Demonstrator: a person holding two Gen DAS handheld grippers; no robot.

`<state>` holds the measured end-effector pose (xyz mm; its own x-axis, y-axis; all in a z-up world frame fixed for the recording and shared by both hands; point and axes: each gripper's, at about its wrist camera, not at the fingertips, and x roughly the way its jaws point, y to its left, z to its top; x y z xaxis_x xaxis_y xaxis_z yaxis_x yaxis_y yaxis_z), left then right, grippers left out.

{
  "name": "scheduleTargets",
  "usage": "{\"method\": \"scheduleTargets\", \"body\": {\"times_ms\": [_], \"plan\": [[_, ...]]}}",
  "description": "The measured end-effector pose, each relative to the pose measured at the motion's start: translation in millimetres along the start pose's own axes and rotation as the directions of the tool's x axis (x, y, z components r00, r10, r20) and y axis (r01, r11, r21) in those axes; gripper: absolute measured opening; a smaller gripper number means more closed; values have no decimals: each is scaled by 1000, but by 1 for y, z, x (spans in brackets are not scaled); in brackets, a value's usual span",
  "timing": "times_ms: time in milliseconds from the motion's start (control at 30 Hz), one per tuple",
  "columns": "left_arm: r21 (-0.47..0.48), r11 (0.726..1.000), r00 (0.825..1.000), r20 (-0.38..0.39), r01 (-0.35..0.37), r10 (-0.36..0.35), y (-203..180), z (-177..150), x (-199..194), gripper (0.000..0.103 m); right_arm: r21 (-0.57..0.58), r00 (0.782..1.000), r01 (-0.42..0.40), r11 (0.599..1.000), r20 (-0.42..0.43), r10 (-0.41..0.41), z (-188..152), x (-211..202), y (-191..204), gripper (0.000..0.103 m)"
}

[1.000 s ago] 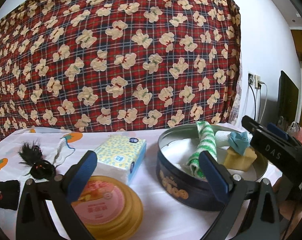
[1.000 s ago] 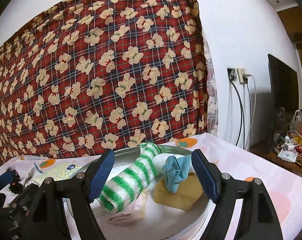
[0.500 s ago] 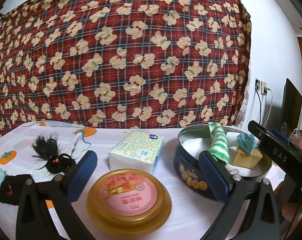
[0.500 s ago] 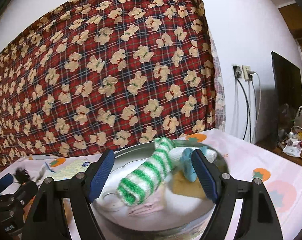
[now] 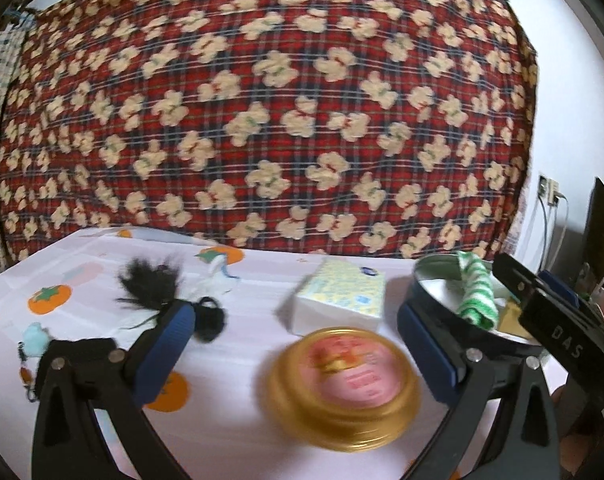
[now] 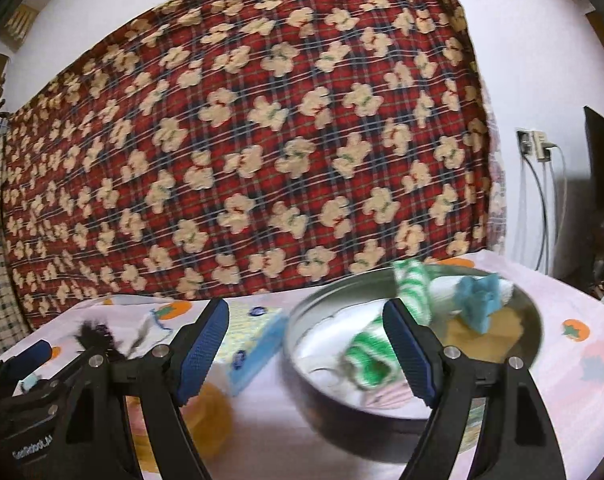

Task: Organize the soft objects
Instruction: 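Move both open grippers from the tin toward the black fuzzy pouch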

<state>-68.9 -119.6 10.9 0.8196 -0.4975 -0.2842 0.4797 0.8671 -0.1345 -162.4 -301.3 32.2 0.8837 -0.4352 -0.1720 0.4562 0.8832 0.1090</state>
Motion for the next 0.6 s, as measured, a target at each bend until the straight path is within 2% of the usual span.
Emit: {"method": "scheduleTargets", "body": {"times_ms": [267,467,600], "plan": [[-65,993,995,-33,-94,92,57,0,-4,103,-17,996,-88,996,-31,88,-8,2,45,81],[-90,978,981,-59,-189,184,110,0,-13,103,-36,982,-177,984,-67,174,-16,5,89,81],[-125,959,966,-80,-255,246,147,-2,-21,103,-64,966,-244,968,-105,236,-24,7,125,81]]}}
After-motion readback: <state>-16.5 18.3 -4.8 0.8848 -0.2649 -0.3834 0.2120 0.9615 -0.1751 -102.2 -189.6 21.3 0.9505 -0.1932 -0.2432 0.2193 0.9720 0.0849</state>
